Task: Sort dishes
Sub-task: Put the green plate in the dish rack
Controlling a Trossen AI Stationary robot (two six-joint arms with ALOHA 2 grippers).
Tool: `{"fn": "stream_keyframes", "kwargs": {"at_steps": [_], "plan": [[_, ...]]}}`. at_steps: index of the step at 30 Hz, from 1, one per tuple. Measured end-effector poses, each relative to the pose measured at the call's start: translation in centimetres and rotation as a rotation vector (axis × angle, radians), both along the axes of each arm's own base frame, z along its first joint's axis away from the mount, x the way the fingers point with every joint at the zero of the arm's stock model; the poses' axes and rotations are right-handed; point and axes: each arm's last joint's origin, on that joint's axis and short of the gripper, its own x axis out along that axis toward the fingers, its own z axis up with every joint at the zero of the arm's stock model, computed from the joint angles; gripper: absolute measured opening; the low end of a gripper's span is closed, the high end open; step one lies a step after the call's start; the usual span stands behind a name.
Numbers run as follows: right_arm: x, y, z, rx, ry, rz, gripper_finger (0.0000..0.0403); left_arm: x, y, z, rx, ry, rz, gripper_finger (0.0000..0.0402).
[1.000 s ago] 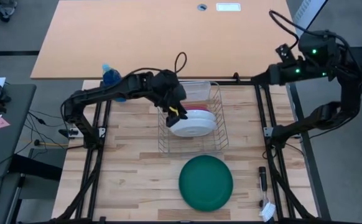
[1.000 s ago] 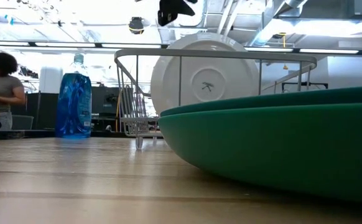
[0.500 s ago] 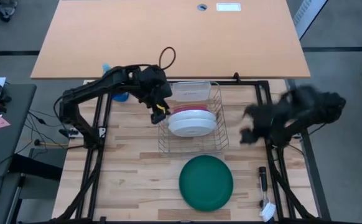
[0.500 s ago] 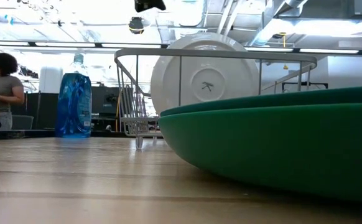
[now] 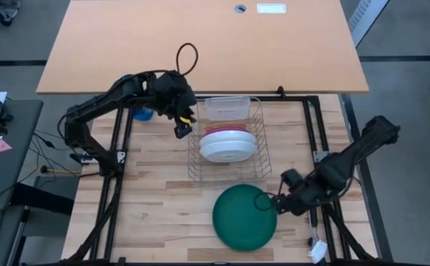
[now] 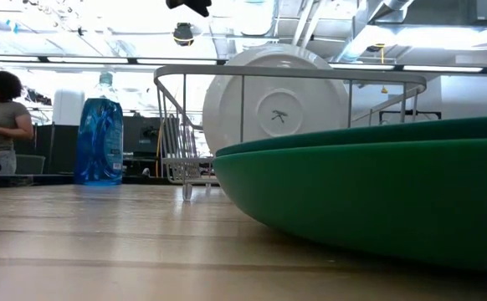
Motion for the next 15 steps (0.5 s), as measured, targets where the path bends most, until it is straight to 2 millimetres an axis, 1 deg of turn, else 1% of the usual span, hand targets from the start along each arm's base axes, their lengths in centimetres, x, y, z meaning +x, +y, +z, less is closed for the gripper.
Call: {"fn": "stream_keyframes", "kwargs": {"at_steps": [4,7,12,15], "plan": [[1.0,0.7,-3.4,0.062,-0.058,-0.046,0.0209,0.1,0.5,-0.2,0.013,0.016,-0.001,0.0129],[1.5,0.8,-5.4,0.107,-0.081,-0.108,0.0201,0.0,0.6,-0.2,0.007,0.017,0.007,0.0129],[1.4,0.8,-8.1,0.122,-0.051,-0.192,0.0176,0.0,0.6,-0.2,0.002,0.017,0.013,0.0129],[1.4,0.9,-9.1,0.096,-0.023,-0.194,0.0154,0.0,0.6,-0.2,0.000,0.017,0.015,0.0129]]}}
